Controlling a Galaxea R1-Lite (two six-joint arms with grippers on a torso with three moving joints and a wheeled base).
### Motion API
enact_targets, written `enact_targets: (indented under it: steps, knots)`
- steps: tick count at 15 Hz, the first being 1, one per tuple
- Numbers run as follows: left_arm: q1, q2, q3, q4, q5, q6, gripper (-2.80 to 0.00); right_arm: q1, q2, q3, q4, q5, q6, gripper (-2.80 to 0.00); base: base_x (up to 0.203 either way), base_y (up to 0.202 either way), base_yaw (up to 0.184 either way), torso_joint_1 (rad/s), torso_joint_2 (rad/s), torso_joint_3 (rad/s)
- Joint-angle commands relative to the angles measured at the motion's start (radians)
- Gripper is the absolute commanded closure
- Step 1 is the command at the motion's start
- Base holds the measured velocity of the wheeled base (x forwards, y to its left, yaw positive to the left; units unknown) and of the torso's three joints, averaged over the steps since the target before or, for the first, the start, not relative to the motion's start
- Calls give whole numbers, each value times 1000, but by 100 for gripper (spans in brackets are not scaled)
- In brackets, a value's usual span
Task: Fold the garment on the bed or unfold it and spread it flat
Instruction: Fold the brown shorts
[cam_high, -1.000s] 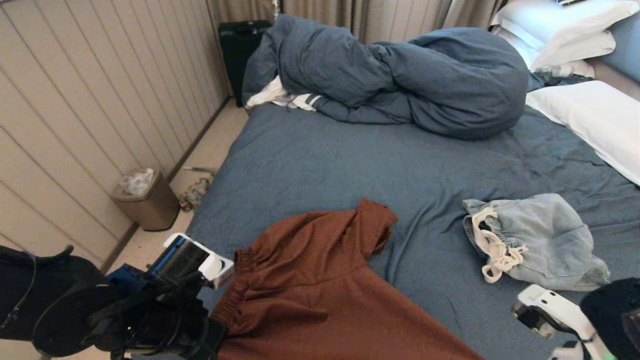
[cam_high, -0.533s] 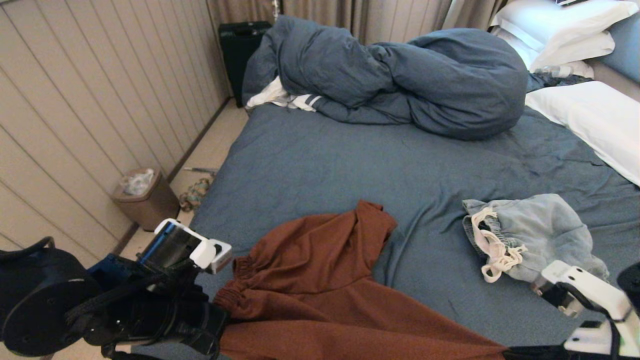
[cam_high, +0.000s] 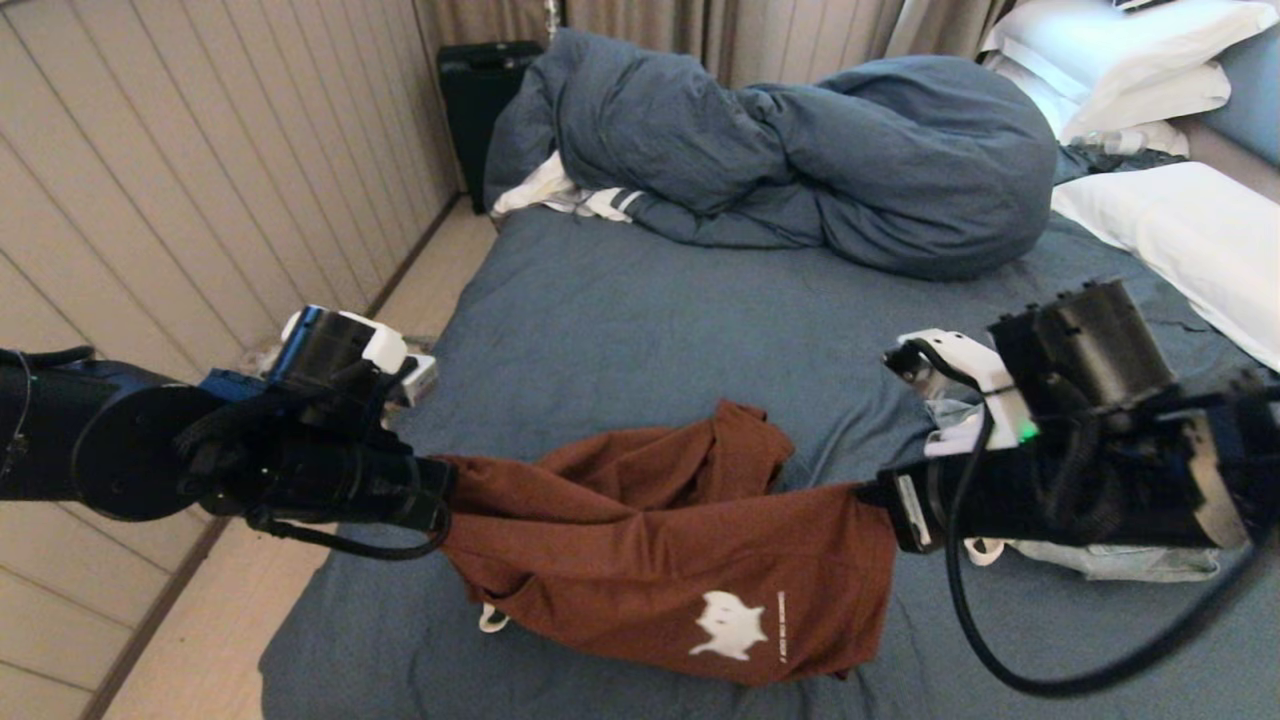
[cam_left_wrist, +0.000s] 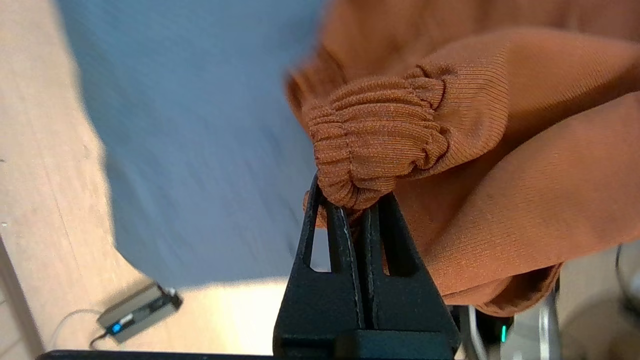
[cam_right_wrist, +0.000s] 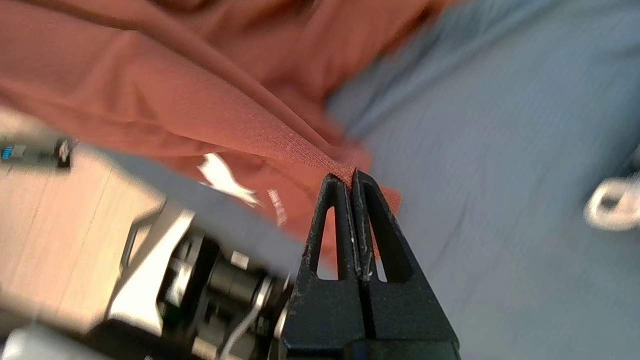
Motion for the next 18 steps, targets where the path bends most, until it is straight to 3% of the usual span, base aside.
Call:
enact_targets:
  steps: [1, 8, 13, 18]
  knots:
    - [46, 79, -81, -5, -7, -1, 0, -38, 185, -141, -2, 0, -5, 0, 0, 0, 0, 0, 0, 0]
    - [143, 226, -323, -4, -57, -4, 0, -112, 485, -514, 10, -1, -13, 0, 0, 0, 0, 0, 0, 0]
    - [179, 360, -463, 0, -56, 1, 0, -125, 614, -678, 20, -7, -16, 0, 0, 0, 0, 0, 0, 0]
    - [213, 458, -560, -3, -56, 1, 0, -121, 742, -845, 44, -72, -19, 0, 0, 0, 0, 0, 0, 0]
